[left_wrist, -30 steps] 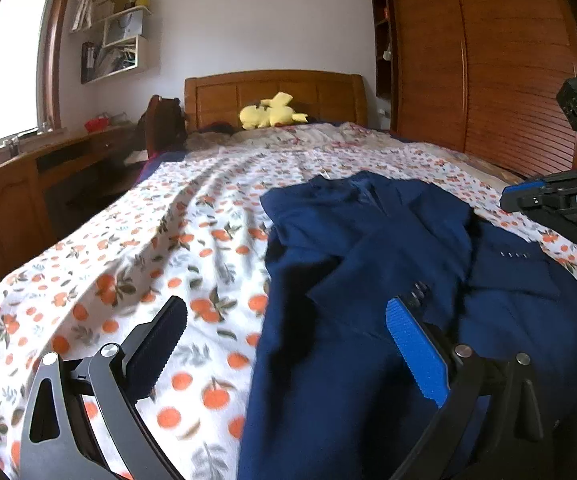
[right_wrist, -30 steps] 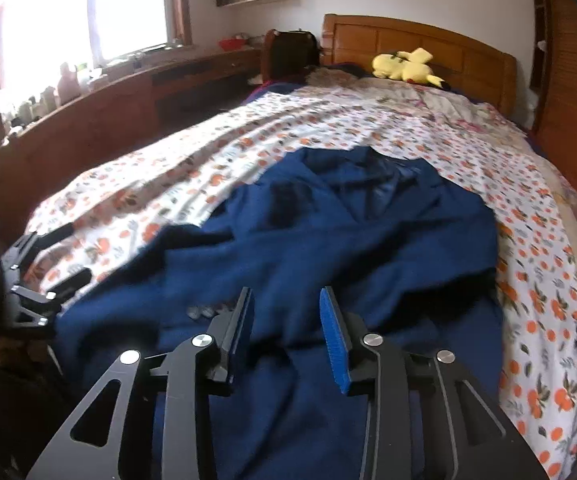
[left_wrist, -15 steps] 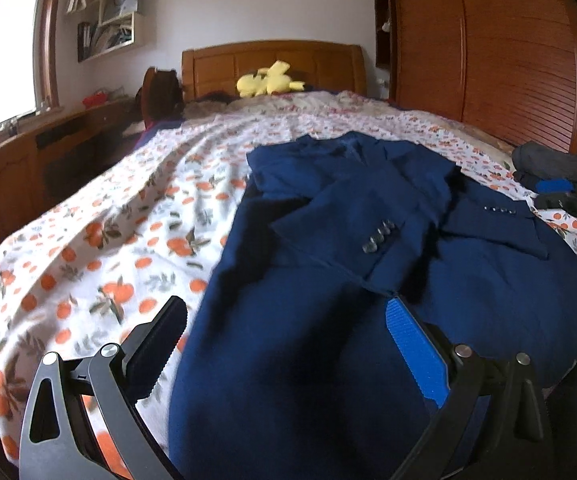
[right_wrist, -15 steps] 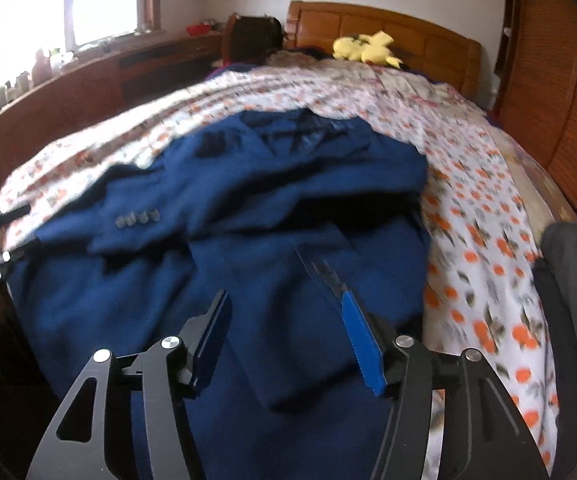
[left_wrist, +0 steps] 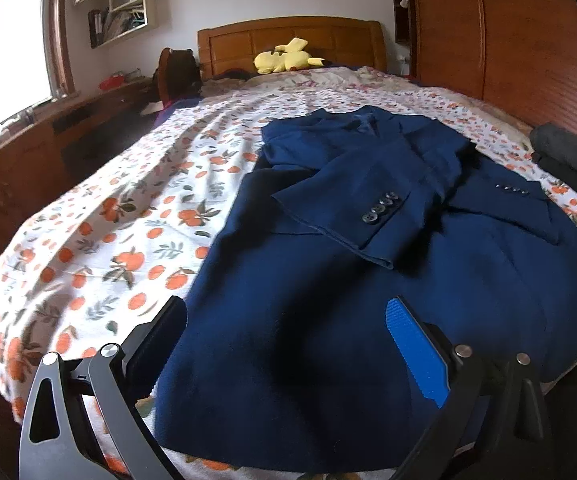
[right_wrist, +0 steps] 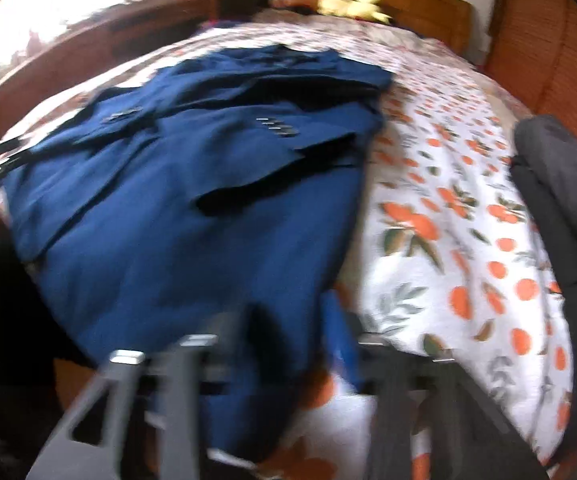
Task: Fold large clothes
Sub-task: 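Grasp the jacket hem with the left tool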
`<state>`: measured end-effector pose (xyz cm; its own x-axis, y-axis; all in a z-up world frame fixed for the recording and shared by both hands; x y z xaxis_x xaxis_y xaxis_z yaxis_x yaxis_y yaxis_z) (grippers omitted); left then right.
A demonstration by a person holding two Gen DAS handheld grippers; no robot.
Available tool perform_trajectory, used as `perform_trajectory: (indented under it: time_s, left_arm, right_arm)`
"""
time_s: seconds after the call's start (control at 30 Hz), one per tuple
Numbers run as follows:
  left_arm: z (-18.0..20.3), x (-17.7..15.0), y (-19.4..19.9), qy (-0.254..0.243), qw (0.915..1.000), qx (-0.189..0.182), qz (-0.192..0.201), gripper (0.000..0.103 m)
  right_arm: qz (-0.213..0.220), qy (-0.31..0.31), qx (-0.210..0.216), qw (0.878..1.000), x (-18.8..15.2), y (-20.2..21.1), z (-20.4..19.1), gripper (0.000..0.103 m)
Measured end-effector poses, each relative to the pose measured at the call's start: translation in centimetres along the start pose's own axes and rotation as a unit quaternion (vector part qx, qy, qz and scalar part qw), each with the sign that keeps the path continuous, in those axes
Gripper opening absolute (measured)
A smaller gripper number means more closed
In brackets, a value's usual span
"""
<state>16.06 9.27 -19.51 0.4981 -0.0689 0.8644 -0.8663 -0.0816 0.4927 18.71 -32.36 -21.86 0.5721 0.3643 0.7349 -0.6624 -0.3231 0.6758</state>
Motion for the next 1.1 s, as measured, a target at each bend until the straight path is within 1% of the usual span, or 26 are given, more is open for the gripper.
perform_trajectory:
  time_s: [0.03, 0.07, 0.13, 0.2, 0.23, 0.27, 0.37, 0.4, 0.5, 0.57, 0.6, 0.63, 0.7, 0.73, 0.8, 0.87, 0.9, 0.93, 0.97, 1.0, 1.07, 1.1]
  left_arm:
    - [-0.2, 0.1, 0.2, -0.002, 1.0, 0.007, -0.002, 0.1]
    - [-0.5, 0.2, 0.3, -0.001, 0.9999, 0.012, -0.005, 0.1]
    - [-1.1, 0.4, 0.4, 0.004, 0.9997, 0.022, -0.011, 0.1]
    - [-2.1, 0.6, 0.7, 0.01, 0.9994, 0.029, -0.015, 0.1]
    - [-2.5, 0.7, 0.7, 0.011, 0.9994, 0.028, -0.017, 0.094]
    - [-3.0, 0.8, 0.6, 0.013, 0.9992, 0.029, -0.023, 0.081]
    - [-4.8, 0.7, 0.3, 0.03, 0.9977, 0.039, -0.047, 0.068]
    - [-5.5, 0.6, 0.2, 0.039, 0.9971, 0.039, -0.052, 0.066]
    - [-7.2, -0.3, -0.4, 0.068, 0.9929, 0.047, -0.085, 0.062]
    - [-7.8, -0.8, -0.6, 0.079, 0.9904, 0.05, -0.102, 0.056]
    - [-7.9, -1.0, -0.6, 0.082, 0.9896, 0.051, -0.106, 0.056]
    - [-7.9, -1.2, -0.5, 0.087, 0.9887, 0.052, -0.111, 0.056]
    - [-7.8, -1.4, -0.3, 0.094, 0.9873, 0.055, -0.116, 0.053]
    - [-7.7, -1.6, -0.3, 0.097, 0.9867, 0.056, -0.118, 0.051]
    - [-7.3, -1.7, -0.4, 0.101, 0.9855, 0.057, -0.124, 0.046]
    - [-6.7, -1.7, -0.8, 0.106, 0.9851, 0.048, -0.127, 0.028]
    - [-6.3, -1.6, -0.9, 0.105, 0.9848, 0.049, -0.129, 0.026]
    - [-6.0, -1.4, -0.9, 0.1, 0.9848, 0.052, -0.132, 0.017]
    - [-5.7, -1.2, -1.0, 0.098, 0.9849, 0.05, -0.133, 0.008]
    - [-5.3, -0.9, -1.0, 0.093, 0.9854, 0.05, -0.134, 0.007]
    - [-4.7, -0.3, -0.8, 0.082, 0.9866, 0.049, -0.132, 0.003]
    - [-4.5, 0.0, -0.6, 0.08, 0.9875, 0.045, -0.128, 0.003]
  right_arm:
    - [0.012, 0.004, -0.001, 1.0, 0.0, 0.3, -0.2, 0.008]
    - [0.019, 0.0, 0.002, 1.0, 0.0, 0.6, -0.2, 0.007]
    - [0.03, -0.019, 0.016, 0.999, 0.3, 0.9, 0.1, 0.006]
    - [0.035, -0.023, 0.023, 0.999, 0.2, 1.0, 0.4, 0.006]
    - [0.037, -0.026, 0.026, 0.999, 0.1, 1.0, 0.6, 0.006]
    - [0.038, -0.029, 0.03, 0.998, 0.0, 1.1, 0.7, 0.006]
    - [0.041, -0.03, 0.035, 0.998, -0.1, 1.1, 0.9, 0.007]
    - [0.042, -0.03, 0.037, 0.998, -0.2, 1.2, 1.0, 0.007]
    - [0.044, -0.031, 0.045, 0.998, -0.4, 1.0, 1.3, 0.009]
    - [0.043, -0.034, 0.052, 0.997, -0.5, 0.9, 1.6, 0.01]
    - [0.043, -0.037, 0.058, 0.997, -0.5, 0.8, 1.8, 0.01]
    - [0.043, -0.04, 0.064, 0.996, -0.6, 0.7, 1.9, 0.012]
    - [0.04, -0.048, 0.076, 0.995, -0.6, 0.6, 2.3, 0.024]
    - [0.038, -0.052, 0.082, 0.995, -0.6, 0.4, 2.5, 0.035]
    - [0.035, -0.058, 0.096, 0.993, -0.6, 0.2, 2.6, 0.038]
    - [0.034, -0.036, 0.094, 0.994, -0.6, 0.0, 2.2, 0.038]
    - [0.033, -0.032, 0.094, 0.995, -0.6, 0.0, 2.1, 0.038]
    - [0.032, -0.03, 0.096, 0.994, -0.6, -0.1, 2.0, 0.039]
    - [0.031, -0.024, 0.096, 0.995, -0.5, -0.1, 1.8, 0.035]
    - [0.031, -0.018, 0.094, 0.995, -0.5, -0.1, 1.7, 0.032]
    - [0.035, -0.011, 0.087, 0.996, -0.4, 0.0, 1.6, 0.014]
    - [0.038, -0.012, 0.084, 0.996, -0.3, 0.1, 1.6, 0.01]
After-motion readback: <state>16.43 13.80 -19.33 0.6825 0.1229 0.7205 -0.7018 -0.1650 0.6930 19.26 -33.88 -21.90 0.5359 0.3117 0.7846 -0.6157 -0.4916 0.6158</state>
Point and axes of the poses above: each gripper's, at about its wrist camera, not at the fingertips, and y roughly against the way its jaws point, z to its right, x to its top, the point moved 2 cm from there along -y, roughly the way its jaws point, and after that the axes turned 10 degrees about z, right-handed, at the moved point
